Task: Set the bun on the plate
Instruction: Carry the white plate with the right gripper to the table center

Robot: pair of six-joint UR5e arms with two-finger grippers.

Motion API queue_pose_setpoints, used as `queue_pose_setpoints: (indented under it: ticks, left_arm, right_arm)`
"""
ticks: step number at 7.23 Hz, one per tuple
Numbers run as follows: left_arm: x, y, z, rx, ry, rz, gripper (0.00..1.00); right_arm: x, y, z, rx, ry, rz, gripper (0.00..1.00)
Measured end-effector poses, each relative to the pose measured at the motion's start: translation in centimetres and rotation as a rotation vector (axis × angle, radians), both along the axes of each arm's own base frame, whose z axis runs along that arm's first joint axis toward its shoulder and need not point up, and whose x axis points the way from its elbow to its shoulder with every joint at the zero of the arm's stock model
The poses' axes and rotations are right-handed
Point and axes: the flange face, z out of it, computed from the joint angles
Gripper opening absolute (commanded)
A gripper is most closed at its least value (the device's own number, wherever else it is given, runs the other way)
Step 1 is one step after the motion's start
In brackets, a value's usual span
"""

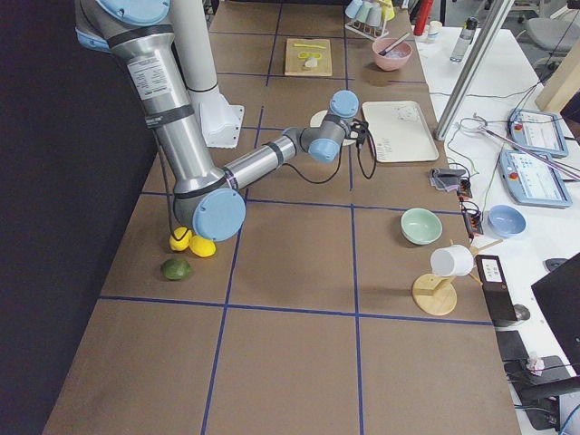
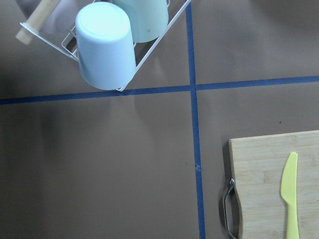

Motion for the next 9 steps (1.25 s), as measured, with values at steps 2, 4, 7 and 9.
queue_pose_setpoints:
  ticks: [2, 4, 7, 9]
  left_arm:
    - [0.1, -0.1, -0.2, 0.023, -0.001, -0.002, 1.00]
    - [0.1, -0.1, -0.2, 0.030, -0.001, -0.004, 1.00]
    - [0.1, -0.1, -0.2, 0.031, -0.001, -0.004, 1.00]
    - [0.1, -0.1, -0.2, 0.031, -0.001, -0.004, 1.00]
  right_arm:
    - [-6.7, 3.0, -1.0, 0.018, 0.028, -0.011, 0.00]
    - [-9.8, 4.8, -1.0, 0.026, 0.042, -0.033, 0.00]
    - [-11.3, 5.6, -0.8, 0.025, 0.050, -0.051, 0.00]
    - [-11.9, 5.8, -0.8, 0.023, 0.054, -0.057, 0.00]
